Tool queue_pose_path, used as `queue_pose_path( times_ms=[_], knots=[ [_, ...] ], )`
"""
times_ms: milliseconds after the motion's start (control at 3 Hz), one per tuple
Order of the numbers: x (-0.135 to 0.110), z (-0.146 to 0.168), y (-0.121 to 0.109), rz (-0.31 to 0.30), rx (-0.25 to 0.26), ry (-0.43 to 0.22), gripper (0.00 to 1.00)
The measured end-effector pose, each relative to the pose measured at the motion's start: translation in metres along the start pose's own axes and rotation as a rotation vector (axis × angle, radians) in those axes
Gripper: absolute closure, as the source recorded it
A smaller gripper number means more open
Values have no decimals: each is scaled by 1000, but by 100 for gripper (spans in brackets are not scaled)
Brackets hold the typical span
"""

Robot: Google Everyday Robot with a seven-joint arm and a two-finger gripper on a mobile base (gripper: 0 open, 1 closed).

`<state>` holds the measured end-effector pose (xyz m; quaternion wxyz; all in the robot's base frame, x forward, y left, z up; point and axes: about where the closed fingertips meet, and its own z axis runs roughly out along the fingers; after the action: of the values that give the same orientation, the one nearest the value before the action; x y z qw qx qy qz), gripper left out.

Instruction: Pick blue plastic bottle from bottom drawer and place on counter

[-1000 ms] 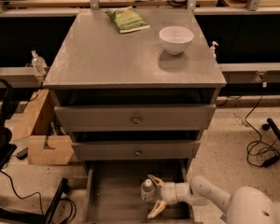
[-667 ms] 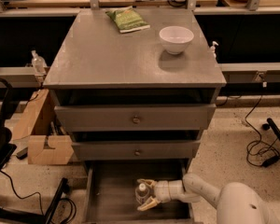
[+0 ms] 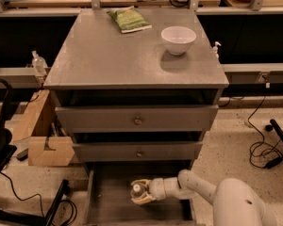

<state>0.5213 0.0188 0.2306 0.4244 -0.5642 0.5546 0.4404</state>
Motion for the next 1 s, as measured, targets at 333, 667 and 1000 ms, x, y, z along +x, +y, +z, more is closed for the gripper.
queue_pose_path(
  times_ms=[333, 667, 1000],
  knots=[
    [-13, 0, 2, 10, -8, 1, 100],
    [-62, -27, 19, 63, -53, -41, 100],
    [-141, -70, 44, 90, -119, -108, 100]
  ],
)
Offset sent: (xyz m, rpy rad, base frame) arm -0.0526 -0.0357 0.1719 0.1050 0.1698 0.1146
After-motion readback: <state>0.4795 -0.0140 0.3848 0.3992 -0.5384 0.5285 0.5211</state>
